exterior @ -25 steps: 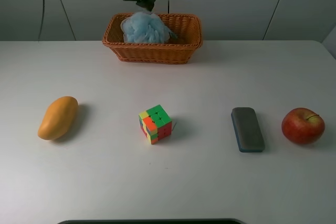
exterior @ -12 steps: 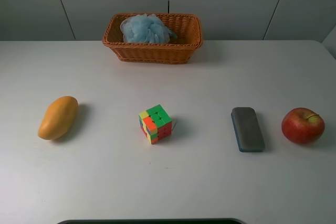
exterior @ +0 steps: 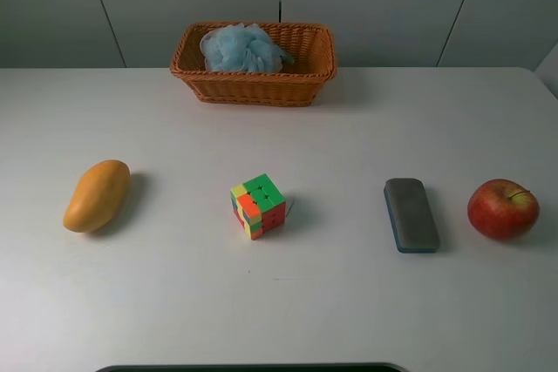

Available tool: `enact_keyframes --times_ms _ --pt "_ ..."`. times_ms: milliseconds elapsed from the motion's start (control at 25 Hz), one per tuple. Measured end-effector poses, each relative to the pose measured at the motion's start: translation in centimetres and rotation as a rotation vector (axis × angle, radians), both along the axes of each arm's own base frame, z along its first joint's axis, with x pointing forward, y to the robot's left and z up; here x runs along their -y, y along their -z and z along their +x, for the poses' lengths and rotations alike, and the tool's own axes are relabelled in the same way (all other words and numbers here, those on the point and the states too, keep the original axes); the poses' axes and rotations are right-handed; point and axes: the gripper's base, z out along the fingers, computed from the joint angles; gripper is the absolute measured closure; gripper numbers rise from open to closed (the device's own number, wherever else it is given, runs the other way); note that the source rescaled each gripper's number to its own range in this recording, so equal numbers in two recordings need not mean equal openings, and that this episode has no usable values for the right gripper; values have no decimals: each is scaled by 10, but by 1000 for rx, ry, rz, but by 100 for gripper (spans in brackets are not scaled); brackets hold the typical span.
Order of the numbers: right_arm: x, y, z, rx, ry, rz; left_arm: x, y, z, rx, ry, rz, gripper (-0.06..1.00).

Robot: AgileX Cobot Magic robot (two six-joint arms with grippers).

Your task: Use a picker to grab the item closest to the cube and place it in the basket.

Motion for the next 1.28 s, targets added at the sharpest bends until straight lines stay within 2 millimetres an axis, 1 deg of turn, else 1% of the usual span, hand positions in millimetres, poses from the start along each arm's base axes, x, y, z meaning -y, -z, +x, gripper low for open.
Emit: enact_keyframes --times_ms 160,240,320,400,480,560,600,680,720,760,840,880,1040,1160,1280 --pt "0 0 0 0 0 0 -25 -14 -41 101 -30 -42 -3" --pt "0 0 0 0 0 0 -41 -20 -63 151 -62 -62 -3" --pt "0 0 0 0 0 0 -57 -23 -85 194 -122 -73 -3" --pt "0 0 0 0 0 0 -71 -25 -113 234 -209 -80 -3" --pt "0 0 0 0 0 0 -78 -22 -139 255 -279 -78 -3" --pt "0 0 0 0 0 0 -79 -12 -166 272 -321 -95 -3" --pt "0 0 0 0 0 0 -77 -7 -176 273 -326 -109 -3" --pt "0 0 0 0 0 0 -72 11 -195 263 -299 -142 -3" --pt "0 0 0 0 0 0 -69 22 -198 245 -281 -157 -3" --pt "0 0 0 0 0 0 -66 32 -206 240 -251 -175 -3" --pt "0 0 0 0 0 0 -61 56 -214 206 -201 -206 -3" --pt "0 0 0 0 0 0 -58 67 -216 186 -177 -221 -3" --pt "0 0 0 0 0 0 -47 125 -222 89 -70 -291 -2" --pt "0 0 0 0 0 0 -40 171 -220 13 -17 -349 -2" --pt "0 0 0 0 0 0 -37 221 -215 -67 -3 -369 -2"
